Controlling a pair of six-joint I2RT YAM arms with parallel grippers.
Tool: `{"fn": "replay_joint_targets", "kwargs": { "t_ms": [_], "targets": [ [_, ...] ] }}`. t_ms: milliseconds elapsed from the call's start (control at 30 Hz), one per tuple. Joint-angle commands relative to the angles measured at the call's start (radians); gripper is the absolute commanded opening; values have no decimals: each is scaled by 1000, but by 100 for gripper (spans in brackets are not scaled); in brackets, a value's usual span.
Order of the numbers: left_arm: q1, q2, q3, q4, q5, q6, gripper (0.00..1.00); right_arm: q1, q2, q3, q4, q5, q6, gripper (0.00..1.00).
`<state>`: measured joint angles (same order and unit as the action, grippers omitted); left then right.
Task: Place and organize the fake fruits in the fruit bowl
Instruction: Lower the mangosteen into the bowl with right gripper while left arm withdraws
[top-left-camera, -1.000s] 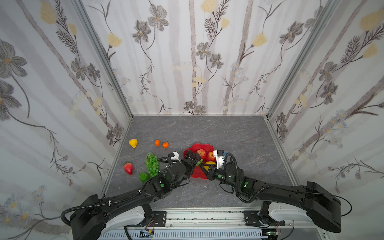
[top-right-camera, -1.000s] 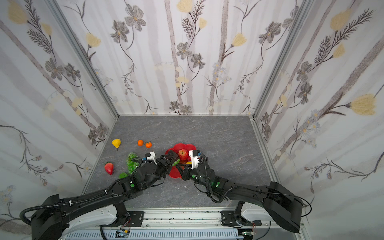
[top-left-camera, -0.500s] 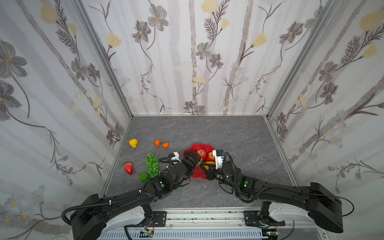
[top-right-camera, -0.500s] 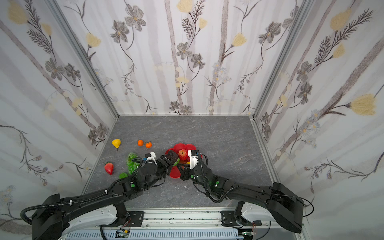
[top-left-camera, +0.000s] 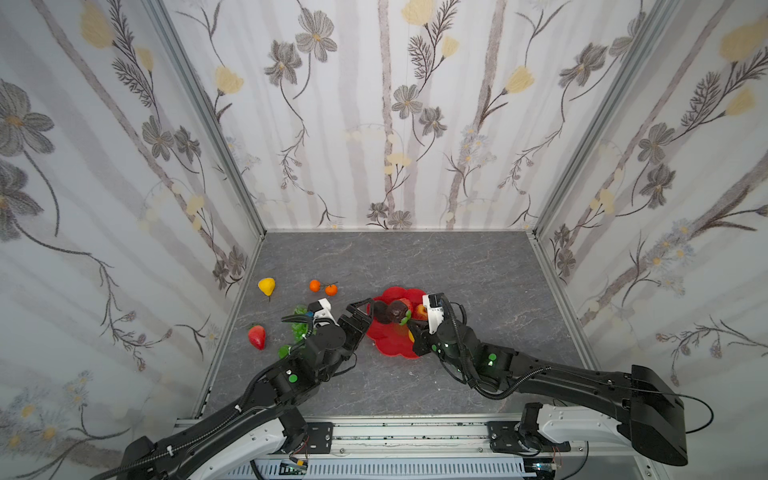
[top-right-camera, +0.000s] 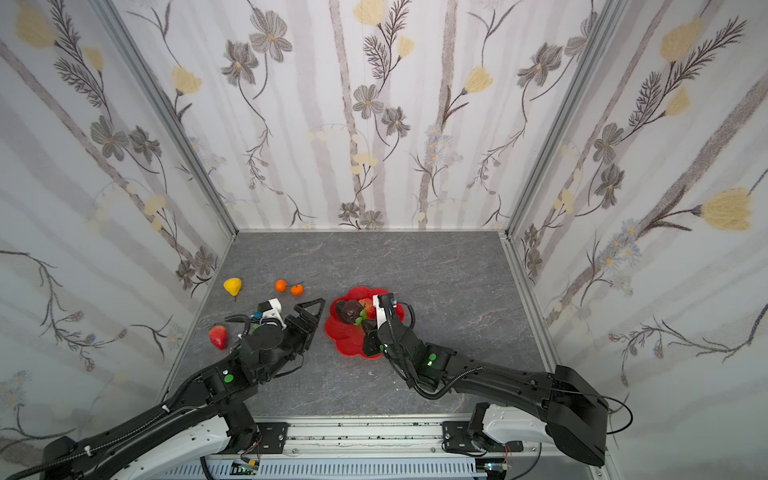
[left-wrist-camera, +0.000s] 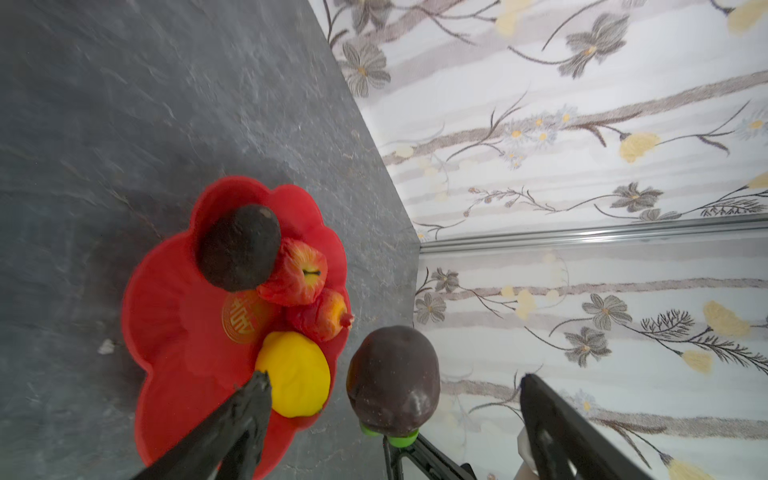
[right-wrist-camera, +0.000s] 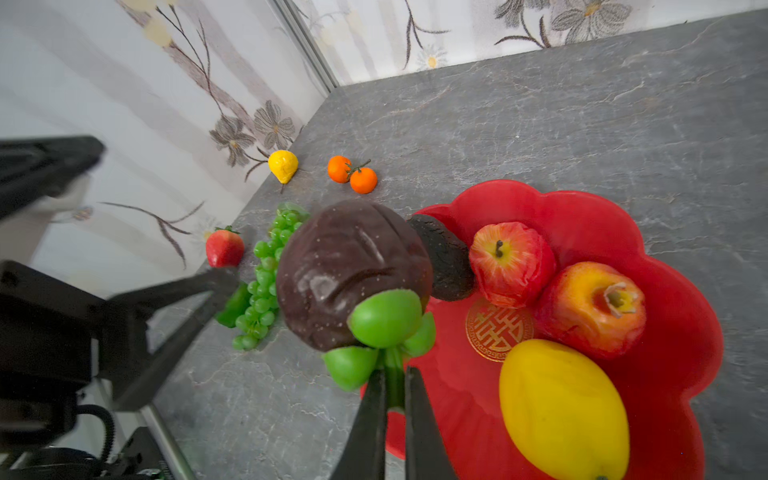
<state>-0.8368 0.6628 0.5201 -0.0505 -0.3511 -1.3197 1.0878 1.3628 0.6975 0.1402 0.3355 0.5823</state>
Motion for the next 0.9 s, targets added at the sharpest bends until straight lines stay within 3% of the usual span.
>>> {"fn": "replay_joint_targets", "kwargs": {
  "t_ms": [0,267,600,867],
  "targets": [
    [65,-111,33,-264,-38,188,95,3,25,45,-165,67,-131,0],
    [166,-228,108,-519,-76,393,96,19,132,211,-414,109,-256,0],
    [179,-251,96,-563,-112,441,96,92,334,401,-649,221,-366,0],
    [183,-340,86,-623,-150,451,97,97,460,516,-762,293,-528,0]
  ]
}}
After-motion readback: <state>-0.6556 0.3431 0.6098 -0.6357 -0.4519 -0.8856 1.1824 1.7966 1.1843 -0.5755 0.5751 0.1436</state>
